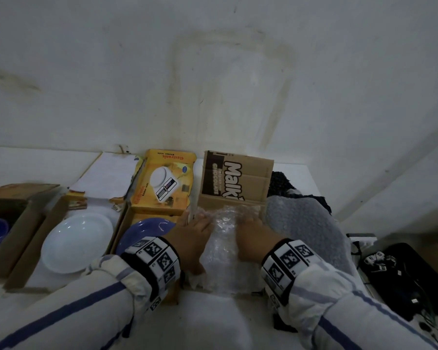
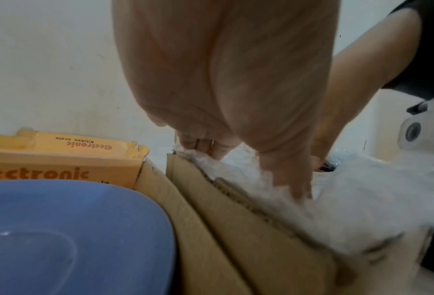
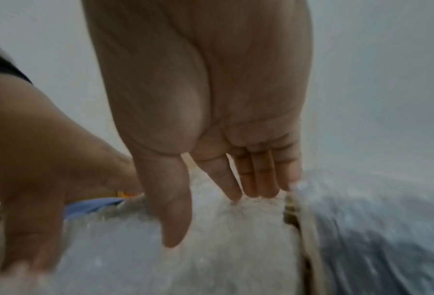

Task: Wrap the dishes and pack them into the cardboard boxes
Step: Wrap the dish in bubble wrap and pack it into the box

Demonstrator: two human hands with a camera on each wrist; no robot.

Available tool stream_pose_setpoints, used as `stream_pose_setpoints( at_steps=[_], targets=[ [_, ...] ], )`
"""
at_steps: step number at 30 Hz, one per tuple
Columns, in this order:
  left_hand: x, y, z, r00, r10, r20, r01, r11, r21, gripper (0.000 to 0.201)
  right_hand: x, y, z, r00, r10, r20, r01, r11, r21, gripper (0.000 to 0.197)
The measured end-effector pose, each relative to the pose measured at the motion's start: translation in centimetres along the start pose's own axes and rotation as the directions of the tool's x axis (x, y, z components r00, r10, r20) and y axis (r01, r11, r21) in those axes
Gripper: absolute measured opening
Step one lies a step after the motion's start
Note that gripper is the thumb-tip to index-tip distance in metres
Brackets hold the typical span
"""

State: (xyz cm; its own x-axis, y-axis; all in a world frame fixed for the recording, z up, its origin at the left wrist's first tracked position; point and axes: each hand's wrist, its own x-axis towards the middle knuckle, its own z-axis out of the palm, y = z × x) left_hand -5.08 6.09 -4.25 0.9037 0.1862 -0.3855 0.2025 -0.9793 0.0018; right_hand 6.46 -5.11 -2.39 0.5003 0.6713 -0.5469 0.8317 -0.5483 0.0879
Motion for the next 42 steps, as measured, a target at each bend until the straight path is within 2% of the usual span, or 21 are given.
stream_pose_setpoints(
  at_steps=[3, 5, 8, 11, 14, 18, 20, 23, 25, 27, 29, 33, 36, 39, 42],
  targets=[
    [0.3, -0.1, 0.0, 1.0, 0.02, 0.013, -0.02, 1.0, 0.009, 0.11, -0.6, -0.6, -1.7, 0.98, -0.146, -0.133, 0.135, 0.987, -0.087, 0.049],
    [0.4, -0.1, 0.0, 0.999, 0.029, 0.029, -0.03, 0.999, 0.02, 0.112, -0.5, -1.0, -1.8, 0.972, -0.203, -0.115, 0.197, 0.979, -0.057, 0.062],
    [0.5, -0.2, 0.0, 0.999, 0.036, 0.026, -0.036, 0.999, 0.013, 0.111, 0.2, -0.7, -0.5, 0.988, -0.151, 0.021, 0.151, 0.988, 0.025, 0.092],
    [0.2, -0.3, -0.1, 0.999, 0.049, 0.008, -0.049, 0.996, 0.068, 0.103, 0.5, 0.5, 0.6, 0.993, -0.091, 0.08, 0.086, 0.994, 0.061, 0.109],
    [0.1, -0.5, 0.0, 0.999, 0.045, -0.006, -0.044, 0.991, 0.124, 0.101, 0.9, 0.8, 1.2, 0.996, -0.072, 0.045, 0.071, 0.997, 0.041, 0.112],
    [0.4, -0.7, -0.1, 0.997, 0.06, 0.054, -0.068, 0.985, 0.16, 0.102, 1.3, 0.4, 2.1, 1.0, 0.018, -0.009, -0.017, 0.998, 0.058, 0.107],
    [0.5, -0.8, -0.1, 0.995, 0.059, 0.083, -0.072, 0.982, 0.172, 0.107, 1.5, 0.2, 2.6, 1.0, 0.024, 0.014, -0.025, 0.997, 0.078, 0.108],
    [0.7, -0.6, 0.0, 0.993, 0.047, 0.104, -0.065, 0.981, 0.181, 0.112, 1.5, 0.0, 2.5, 0.995, 0.051, 0.089, -0.062, 0.989, 0.131, 0.122],
    [0.9, -0.3, 0.0, 0.992, 0.039, 0.117, -0.063, 0.976, 0.21, 0.112, 1.8, 0.1, 2.2, 0.989, 0.005, 0.149, -0.013, 0.999, 0.053, 0.125],
    [1.2, 0.0, 0.1, 0.996, 0.035, 0.088, -0.055, 0.971, 0.232, 0.102, 1.9, -0.1, 2.0, 0.982, -0.016, 0.189, 0.02, 1.0, -0.019, 0.121],
    [1.2, 0.3, 0.2, 0.998, 0.033, 0.056, -0.046, 0.967, 0.25, 0.089, 2.0, -0.4, 2.4, 0.987, -0.021, 0.158, 0.029, 0.998, -0.05, 0.116],
    [1.1, 0.3, 0.5, 0.998, 0.032, 0.046, -0.043, 0.967, 0.252, 0.085, 1.1, -1.0, 3.2, 0.999, 0.001, 0.037, 0.001, 0.997, -0.071, 0.106],
    [0.9, -0.1, 1.3, 0.999, 0.035, 0.005, -0.036, 0.977, 0.21, 0.077, 0.2, -0.6, 1.8, 0.993, -0.028, 0.111, 0.034, 0.998, -0.05, 0.108],
    [0.9, -0.2, 1.5, 0.998, 0.055, -0.016, -0.05, 0.971, 0.234, 0.074, -0.9, -0.1, 0.5, 0.995, -0.07, 0.067, 0.073, 0.996, -0.045, 0.099],
    [0.7, 0.1, 1.1, 0.996, 0.08, -0.043, -0.064, 0.955, 0.288, 0.067, -2.1, -0.6, 1.3, 0.993, -0.111, 0.043, 0.118, 0.968, -0.221, 0.092]
  ],
)
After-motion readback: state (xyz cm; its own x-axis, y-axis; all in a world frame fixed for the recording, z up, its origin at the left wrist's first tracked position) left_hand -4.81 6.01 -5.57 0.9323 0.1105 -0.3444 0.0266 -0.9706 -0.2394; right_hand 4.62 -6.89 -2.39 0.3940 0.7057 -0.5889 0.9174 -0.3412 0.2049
